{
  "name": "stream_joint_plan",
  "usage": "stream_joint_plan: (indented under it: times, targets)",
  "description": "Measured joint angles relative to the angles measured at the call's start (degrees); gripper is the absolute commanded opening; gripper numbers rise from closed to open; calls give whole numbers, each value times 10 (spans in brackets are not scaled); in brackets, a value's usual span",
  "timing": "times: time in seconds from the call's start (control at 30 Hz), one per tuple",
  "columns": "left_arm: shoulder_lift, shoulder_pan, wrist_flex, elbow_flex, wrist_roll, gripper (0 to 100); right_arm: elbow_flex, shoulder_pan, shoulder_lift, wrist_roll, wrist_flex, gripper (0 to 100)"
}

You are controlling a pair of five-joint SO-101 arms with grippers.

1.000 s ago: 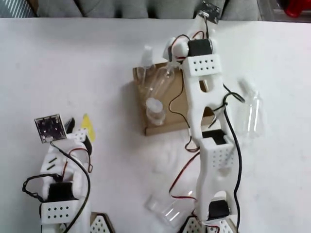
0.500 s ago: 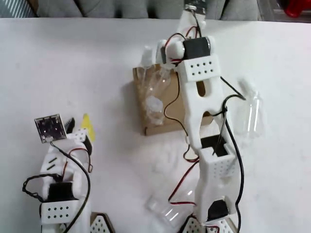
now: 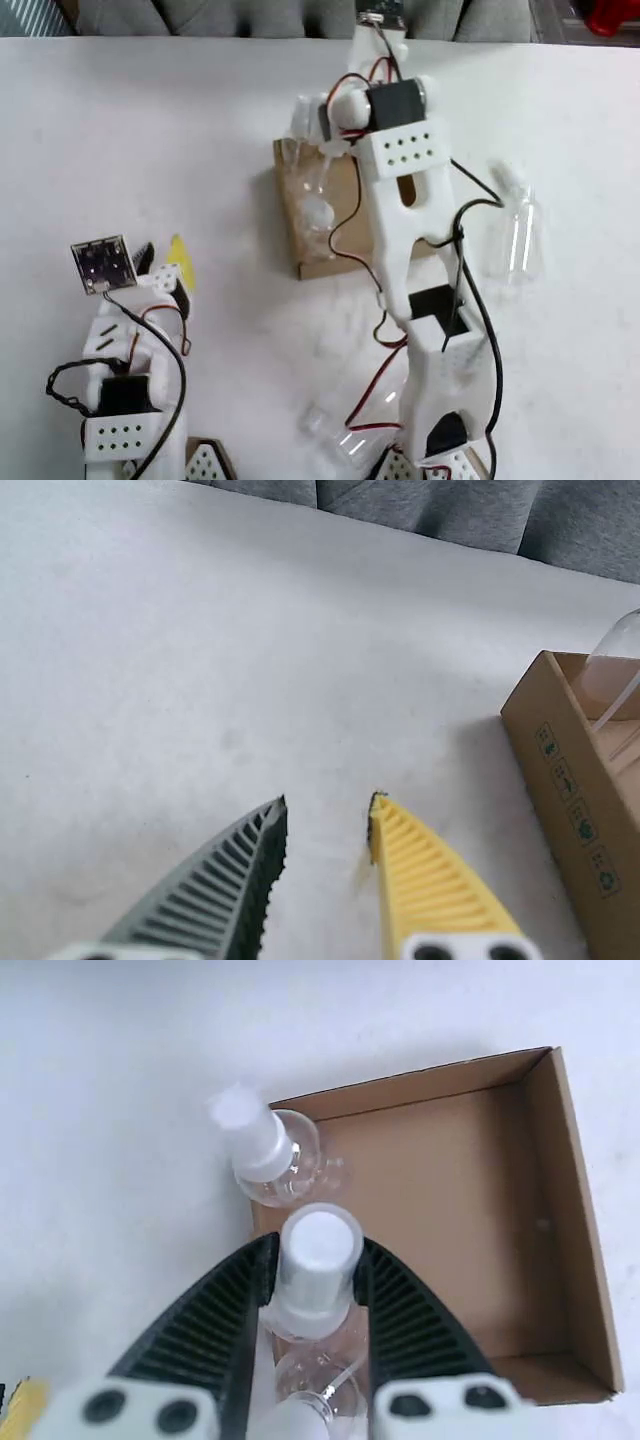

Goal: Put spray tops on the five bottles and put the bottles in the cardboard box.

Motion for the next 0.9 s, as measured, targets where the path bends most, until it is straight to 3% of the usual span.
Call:
stream_joint_plan:
  times: [0.57, 0.9]
  targets:
    - [0, 0, 0, 0, 0, 142, 0, -29, 0, 90, 0, 17]
    - [0, 0, 0, 0, 0, 142, 0, -39, 0, 101, 0, 17]
